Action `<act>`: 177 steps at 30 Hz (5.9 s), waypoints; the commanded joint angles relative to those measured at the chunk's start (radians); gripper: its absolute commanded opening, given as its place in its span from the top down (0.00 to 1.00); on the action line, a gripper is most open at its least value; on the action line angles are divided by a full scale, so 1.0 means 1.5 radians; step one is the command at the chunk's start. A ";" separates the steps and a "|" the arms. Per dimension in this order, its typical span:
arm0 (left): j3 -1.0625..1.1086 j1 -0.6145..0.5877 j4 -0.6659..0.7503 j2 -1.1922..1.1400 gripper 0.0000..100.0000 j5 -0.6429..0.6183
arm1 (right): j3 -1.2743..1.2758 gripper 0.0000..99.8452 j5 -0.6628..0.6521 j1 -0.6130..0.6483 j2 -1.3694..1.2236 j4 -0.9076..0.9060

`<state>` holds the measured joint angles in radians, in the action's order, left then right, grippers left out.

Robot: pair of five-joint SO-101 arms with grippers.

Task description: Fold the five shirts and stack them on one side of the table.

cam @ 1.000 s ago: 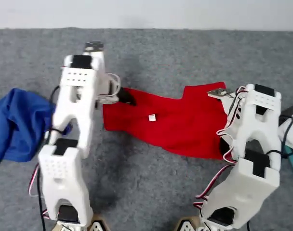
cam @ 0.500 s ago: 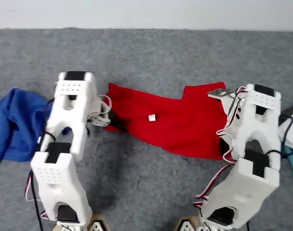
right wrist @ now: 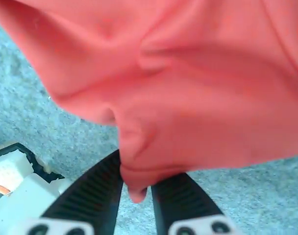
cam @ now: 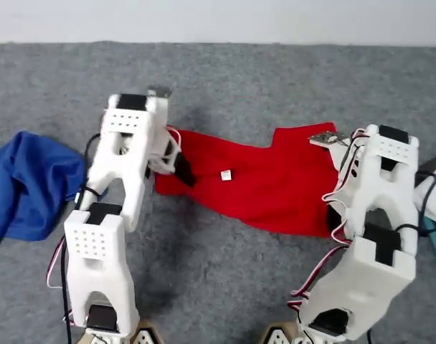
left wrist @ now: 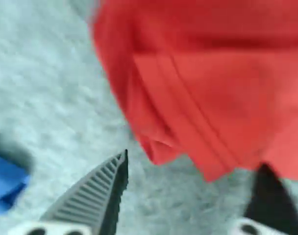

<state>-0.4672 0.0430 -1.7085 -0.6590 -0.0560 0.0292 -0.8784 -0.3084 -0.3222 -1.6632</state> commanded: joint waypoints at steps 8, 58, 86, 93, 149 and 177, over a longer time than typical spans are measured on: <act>-0.040 0.045 -0.008 -0.012 0.95 0.155 | -0.028 0.99 0.002 0.006 0.064 -0.010; 0.049 0.042 0.059 -0.053 0.99 0.115 | -0.027 0.99 0.004 0.005 0.064 -0.012; 0.523 -0.094 0.011 0.302 0.99 0.259 | -0.027 0.99 0.003 0.003 0.064 -0.014; 0.552 -0.170 0.086 0.325 0.94 0.219 | -0.027 0.99 0.003 0.005 0.064 -0.014; 0.403 0.004 0.066 0.324 0.83 0.443 | -0.028 0.99 0.002 0.007 0.064 -0.020; 0.584 0.004 0.286 0.324 0.88 0.444 | -0.028 0.99 0.003 0.004 0.069 -0.023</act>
<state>0.4089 0.0476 -1.3096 -0.1772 0.6022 0.0292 -0.8784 -0.3053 -0.2808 -1.6939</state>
